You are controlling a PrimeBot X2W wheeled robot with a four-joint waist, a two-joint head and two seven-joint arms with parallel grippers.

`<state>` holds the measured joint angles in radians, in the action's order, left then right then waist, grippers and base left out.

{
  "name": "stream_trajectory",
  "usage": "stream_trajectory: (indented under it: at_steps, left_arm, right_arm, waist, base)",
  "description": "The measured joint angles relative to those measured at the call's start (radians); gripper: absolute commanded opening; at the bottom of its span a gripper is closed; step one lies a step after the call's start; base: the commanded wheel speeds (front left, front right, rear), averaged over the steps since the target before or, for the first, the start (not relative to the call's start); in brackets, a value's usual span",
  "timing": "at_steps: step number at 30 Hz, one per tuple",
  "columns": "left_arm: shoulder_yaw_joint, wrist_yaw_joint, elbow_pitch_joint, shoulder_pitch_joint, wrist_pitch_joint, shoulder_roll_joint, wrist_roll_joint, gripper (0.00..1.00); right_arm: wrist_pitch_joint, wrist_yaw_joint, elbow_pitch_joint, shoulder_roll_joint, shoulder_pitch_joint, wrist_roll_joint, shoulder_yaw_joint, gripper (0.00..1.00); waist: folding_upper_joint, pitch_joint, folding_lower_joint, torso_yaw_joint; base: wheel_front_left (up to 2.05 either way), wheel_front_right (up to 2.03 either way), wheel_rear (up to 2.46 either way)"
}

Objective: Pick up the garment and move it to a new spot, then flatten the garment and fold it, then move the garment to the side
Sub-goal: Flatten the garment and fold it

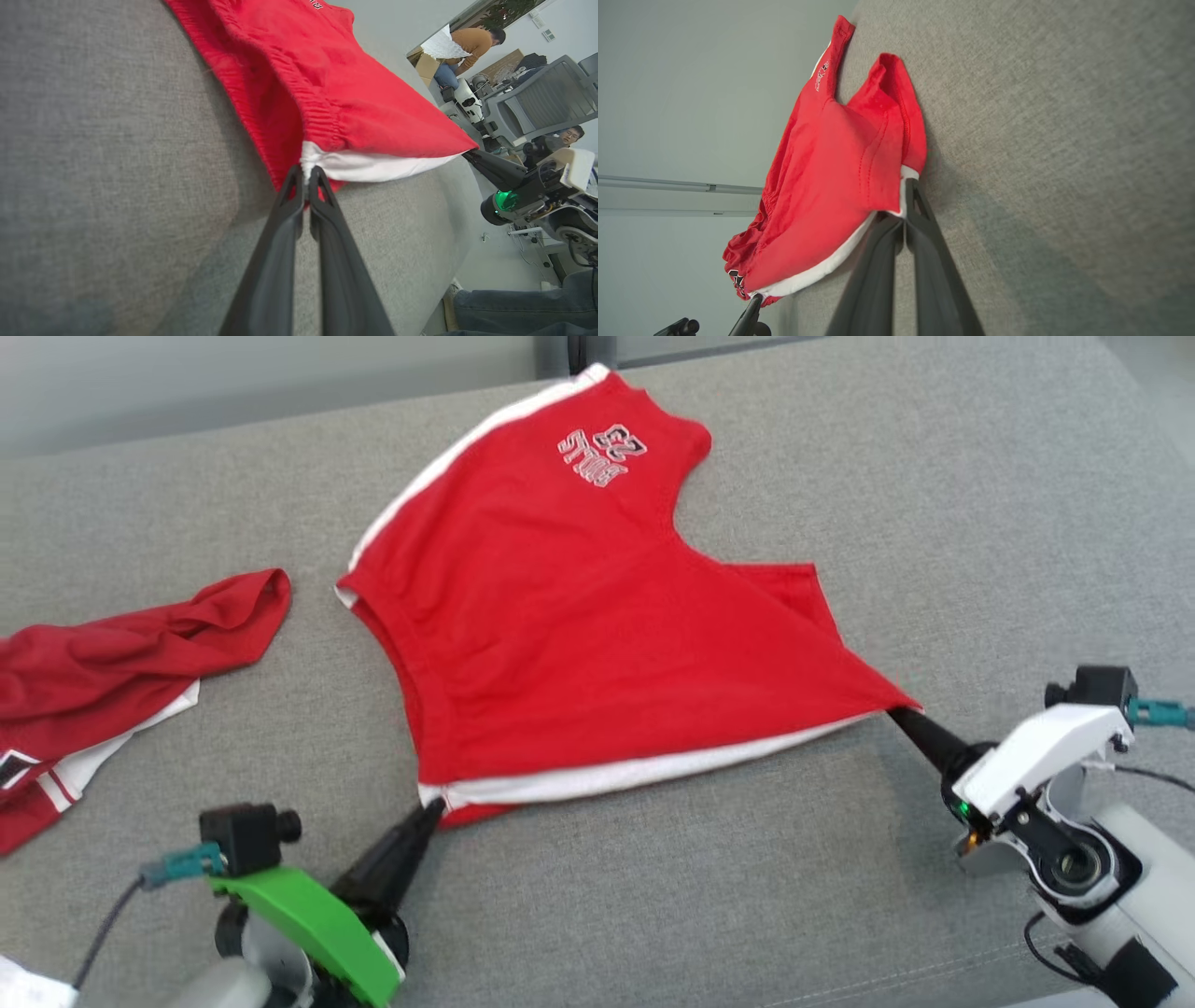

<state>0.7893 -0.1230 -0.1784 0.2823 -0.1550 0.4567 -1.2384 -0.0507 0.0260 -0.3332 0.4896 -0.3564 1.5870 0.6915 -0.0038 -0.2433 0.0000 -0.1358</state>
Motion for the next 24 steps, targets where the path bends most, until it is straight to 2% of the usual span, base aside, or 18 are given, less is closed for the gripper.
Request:
stream_trajectory:
  at_steps: [5,11,19,24]
  left_arm:
    - [0.038,0.0,0.03,-0.116,-0.017,-0.005,-0.012,0.0]
    - [0.051,0.0,0.102,-0.201,-0.033,0.008,-0.034,0.0]
    - [0.046,0.0,0.129,-0.22,-0.045,0.032,-0.043,0.0]
    - [0.057,0.0,0.117,-0.216,-0.03,0.032,-0.043,0.0]
  right_arm:
    - [-0.021,0.0,0.022,0.04,0.111,0.015,0.026,0.0]
    - [-0.022,0.0,0.113,0.097,0.179,0.018,0.028,0.0]
    - [-0.024,-0.002,0.138,0.136,0.187,-0.025,0.054,0.0]
    - [-0.011,-0.021,0.128,0.134,0.187,-0.074,0.077,0.0]
  waist:
    - [0.0,0.066,0.0,0.008]
    - [0.0001,0.122,0.0,0.021]
    - [0.0001,0.117,0.0,0.018]
    - [0.0,0.102,0.0,0.015]
  base:
    - [0.0,0.0,0.0]
    - [0.0,0.0,0.0]
    - [0.0,0.0,0.0]
    - [0.0,0.0,0.0]
